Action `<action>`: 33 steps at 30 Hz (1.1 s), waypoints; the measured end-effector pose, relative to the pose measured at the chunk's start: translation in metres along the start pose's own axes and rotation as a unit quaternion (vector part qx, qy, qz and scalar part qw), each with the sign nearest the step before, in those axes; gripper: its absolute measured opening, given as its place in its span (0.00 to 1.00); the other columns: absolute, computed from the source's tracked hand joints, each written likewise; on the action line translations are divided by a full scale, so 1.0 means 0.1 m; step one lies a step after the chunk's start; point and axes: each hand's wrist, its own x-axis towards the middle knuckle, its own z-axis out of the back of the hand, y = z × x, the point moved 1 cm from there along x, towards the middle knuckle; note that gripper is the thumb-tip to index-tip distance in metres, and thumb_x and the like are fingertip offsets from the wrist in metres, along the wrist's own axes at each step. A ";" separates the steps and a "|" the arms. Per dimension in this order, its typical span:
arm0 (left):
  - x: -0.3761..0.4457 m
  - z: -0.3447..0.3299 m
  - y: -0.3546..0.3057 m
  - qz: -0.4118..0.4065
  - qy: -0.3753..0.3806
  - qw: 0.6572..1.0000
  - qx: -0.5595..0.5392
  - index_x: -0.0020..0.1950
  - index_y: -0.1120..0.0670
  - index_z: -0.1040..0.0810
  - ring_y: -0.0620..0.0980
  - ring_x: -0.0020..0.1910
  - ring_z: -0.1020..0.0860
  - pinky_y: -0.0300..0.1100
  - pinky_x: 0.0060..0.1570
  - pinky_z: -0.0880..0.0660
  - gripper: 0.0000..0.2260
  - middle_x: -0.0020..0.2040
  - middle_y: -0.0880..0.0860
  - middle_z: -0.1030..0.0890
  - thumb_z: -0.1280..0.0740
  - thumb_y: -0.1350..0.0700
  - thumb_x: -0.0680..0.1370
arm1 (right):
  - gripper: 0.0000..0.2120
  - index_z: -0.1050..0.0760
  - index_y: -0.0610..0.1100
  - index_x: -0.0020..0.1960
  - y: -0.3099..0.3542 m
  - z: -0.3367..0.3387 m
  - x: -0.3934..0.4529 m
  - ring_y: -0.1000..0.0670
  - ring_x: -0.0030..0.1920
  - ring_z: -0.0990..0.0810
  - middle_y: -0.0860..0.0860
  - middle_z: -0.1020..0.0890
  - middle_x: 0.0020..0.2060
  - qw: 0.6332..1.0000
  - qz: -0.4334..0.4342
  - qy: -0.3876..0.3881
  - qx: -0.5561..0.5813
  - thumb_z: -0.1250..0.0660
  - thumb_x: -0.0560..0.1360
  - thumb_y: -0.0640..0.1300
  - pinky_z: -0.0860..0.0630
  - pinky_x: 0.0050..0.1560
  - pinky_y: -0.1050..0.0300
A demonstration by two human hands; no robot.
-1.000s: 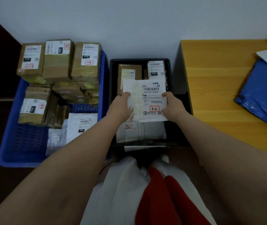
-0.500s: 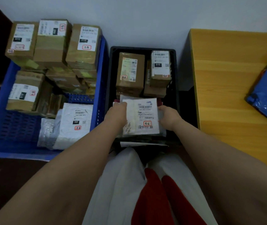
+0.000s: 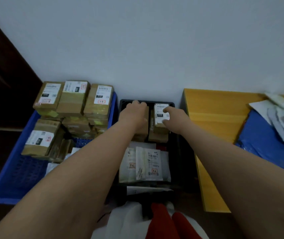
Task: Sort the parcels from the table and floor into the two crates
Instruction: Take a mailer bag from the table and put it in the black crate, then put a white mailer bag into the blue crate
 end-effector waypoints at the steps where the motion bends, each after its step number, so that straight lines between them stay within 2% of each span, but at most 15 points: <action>1: 0.02 0.16 -0.03 -0.008 -0.017 1.000 0.005 0.72 0.55 0.35 0.57 0.65 0.31 0.51 0.58 0.27 0.23 0.68 0.57 0.32 0.34 0.53 0.78 | 0.23 0.35 0.44 0.73 0.07 0.14 0.02 0.43 0.65 0.27 0.44 0.27 0.68 1.000 0.010 -0.013 -0.006 0.36 0.79 0.43 0.28 0.57 0.53; 3: 0.06 0.49 -0.09 -0.022 -0.049 0.998 0.020 0.71 0.55 0.34 0.57 0.64 0.31 0.51 0.57 0.27 0.22 0.66 0.57 0.31 0.34 0.53 0.78 | 0.22 0.34 0.43 0.72 0.24 0.43 0.04 0.44 0.64 0.27 0.44 0.27 0.67 0.999 0.027 -0.043 -0.012 0.36 0.79 0.44 0.28 0.57 0.53; 7: 0.11 1.16 -0.22 -0.040 -0.099 0.993 0.046 0.73 0.54 0.35 0.57 0.66 0.31 0.52 0.58 0.28 0.24 0.68 0.57 0.32 0.34 0.52 0.79 | 0.23 0.34 0.42 0.72 0.66 1.06 0.07 0.45 0.69 0.30 0.46 0.29 0.70 0.992 0.068 -0.101 -0.021 0.37 0.79 0.46 0.32 0.66 0.53; 13: 0.02 2.09 -0.26 -0.046 -0.174 0.982 0.058 0.73 0.52 0.35 0.55 0.66 0.31 0.50 0.58 0.28 0.23 0.69 0.55 0.33 0.34 0.50 0.79 | 0.21 0.32 0.43 0.70 1.33 1.80 0.01 0.47 0.67 0.28 0.48 0.28 0.68 0.975 0.124 -0.183 -0.019 0.37 0.79 0.46 0.30 0.63 0.53; 17: -0.06 2.47 -0.18 -0.035 -0.208 0.975 0.064 0.73 0.52 0.35 0.56 0.65 0.30 0.51 0.58 0.27 0.24 0.68 0.55 0.32 0.35 0.48 0.79 | 0.20 0.31 0.44 0.70 1.52 2.01 -0.02 0.46 0.65 0.27 0.48 0.27 0.68 0.968 0.121 -0.218 -0.017 0.37 0.79 0.47 0.28 0.60 0.53; 23: 0.04 2.60 -0.35 -0.066 -0.213 0.972 0.068 0.72 0.52 0.34 0.56 0.63 0.28 0.50 0.56 0.29 0.22 0.67 0.55 0.30 0.37 0.47 0.80 | 0.20 0.31 0.45 0.70 1.36 2.12 -0.07 0.46 0.64 0.26 0.48 0.26 0.66 0.964 0.086 -0.250 -0.008 0.38 0.79 0.48 0.30 0.53 0.55; 33: 0.38 1.88 -1.44 -0.194 -0.138 0.969 0.065 0.72 0.53 0.34 0.56 0.64 0.29 0.51 0.57 0.28 0.22 0.67 0.55 0.31 0.38 0.48 0.80 | 0.20 0.32 0.43 0.70 0.08 2.05 -0.39 0.45 0.62 0.25 0.47 0.25 0.65 0.958 -0.067 -0.278 0.012 0.41 0.81 0.50 0.26 0.57 0.50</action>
